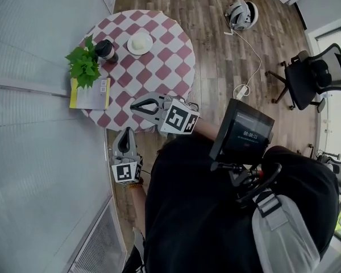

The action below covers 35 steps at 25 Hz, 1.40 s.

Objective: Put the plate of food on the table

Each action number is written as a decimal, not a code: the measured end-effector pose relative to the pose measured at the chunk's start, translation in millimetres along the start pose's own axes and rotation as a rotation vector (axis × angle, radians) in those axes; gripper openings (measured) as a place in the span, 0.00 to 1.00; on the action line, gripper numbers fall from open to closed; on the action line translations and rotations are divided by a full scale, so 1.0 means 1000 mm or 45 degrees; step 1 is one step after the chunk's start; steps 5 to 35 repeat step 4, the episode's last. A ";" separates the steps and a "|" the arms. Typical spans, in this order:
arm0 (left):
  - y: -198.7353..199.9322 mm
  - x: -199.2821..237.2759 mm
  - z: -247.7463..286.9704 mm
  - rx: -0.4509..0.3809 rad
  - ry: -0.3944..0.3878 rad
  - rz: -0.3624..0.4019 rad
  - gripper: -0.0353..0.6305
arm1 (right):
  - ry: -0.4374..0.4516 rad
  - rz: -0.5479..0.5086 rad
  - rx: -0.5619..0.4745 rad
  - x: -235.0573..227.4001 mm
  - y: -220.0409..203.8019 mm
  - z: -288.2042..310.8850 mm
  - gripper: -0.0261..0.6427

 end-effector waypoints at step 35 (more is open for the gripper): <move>-0.004 -0.002 0.022 0.022 -0.115 -0.008 0.06 | -0.091 0.045 0.029 -0.007 -0.011 -0.013 0.05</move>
Point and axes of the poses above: the fingertips, and each gripper's own axes: z forward along the fingers, x to its left, y out of its top, the point moved 5 cm from there along -z, backward along the fingers, and after that the axes turned 6 degrees about -y, right-handed, at the moved point
